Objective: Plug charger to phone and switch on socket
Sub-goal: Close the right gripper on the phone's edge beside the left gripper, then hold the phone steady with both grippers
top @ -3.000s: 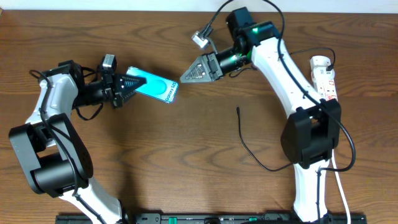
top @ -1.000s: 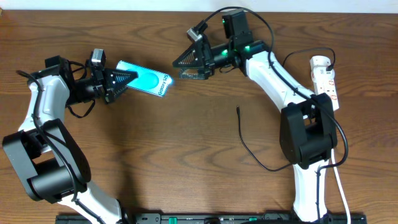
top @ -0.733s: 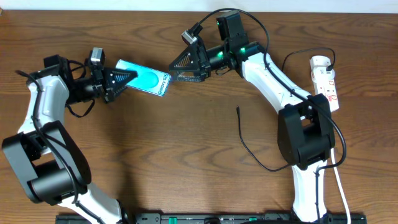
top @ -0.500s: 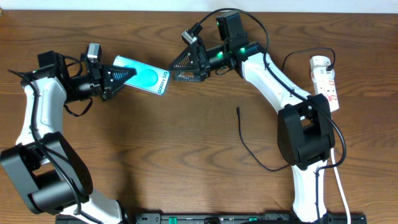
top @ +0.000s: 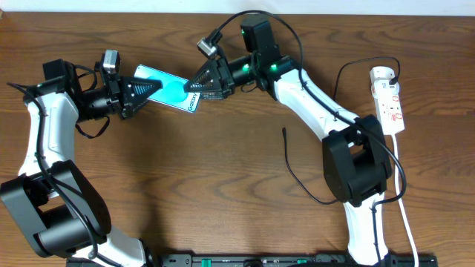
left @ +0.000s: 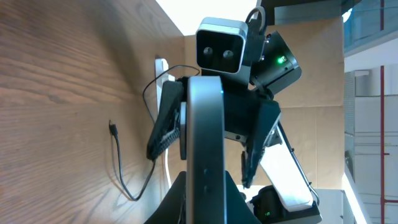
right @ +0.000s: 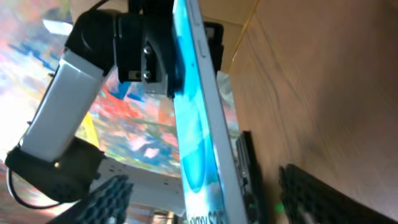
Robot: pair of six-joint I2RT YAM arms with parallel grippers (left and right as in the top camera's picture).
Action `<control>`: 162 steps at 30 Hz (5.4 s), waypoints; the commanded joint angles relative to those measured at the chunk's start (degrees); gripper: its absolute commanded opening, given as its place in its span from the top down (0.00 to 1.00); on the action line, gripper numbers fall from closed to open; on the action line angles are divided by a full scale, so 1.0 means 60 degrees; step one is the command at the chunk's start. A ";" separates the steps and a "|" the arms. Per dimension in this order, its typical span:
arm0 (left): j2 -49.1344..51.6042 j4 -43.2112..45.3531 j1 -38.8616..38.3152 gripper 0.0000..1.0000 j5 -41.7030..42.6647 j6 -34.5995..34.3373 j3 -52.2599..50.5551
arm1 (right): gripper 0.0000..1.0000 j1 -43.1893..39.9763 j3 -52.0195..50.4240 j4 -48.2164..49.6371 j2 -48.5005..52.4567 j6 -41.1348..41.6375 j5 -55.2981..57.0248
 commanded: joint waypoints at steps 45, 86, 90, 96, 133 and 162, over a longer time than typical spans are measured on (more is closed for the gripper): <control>-0.0277 0.0233 0.0062 0.93 0.0495 -0.0987 0.0321 | 0.57 0.0565 -0.0033 0.1093 0.0011 0.3362 0.0903; -0.0277 0.0787 0.0291 0.93 0.0492 -0.1220 0.0317 | 0.47 0.0466 -0.0991 0.3100 0.0011 0.3945 0.0958; -0.0277 0.0841 0.0291 0.93 0.0492 -0.1220 0.0317 | 0.45 0.0543 -0.0998 0.3840 0.0011 0.4222 0.0885; -0.0277 0.0849 0.0291 0.93 0.0492 -0.1220 0.0317 | 0.44 0.0627 -0.0998 0.3945 0.0011 0.4360 0.0896; -0.0277 0.1064 0.0200 0.93 0.0492 -0.0998 0.0317 | 0.48 0.0685 -0.1005 0.5850 0.0510 0.5923 0.0678; -0.0277 0.1056 0.0204 0.93 0.0492 -0.1086 0.0317 | 0.88 0.0816 -0.1005 0.6495 0.0510 0.6859 0.0933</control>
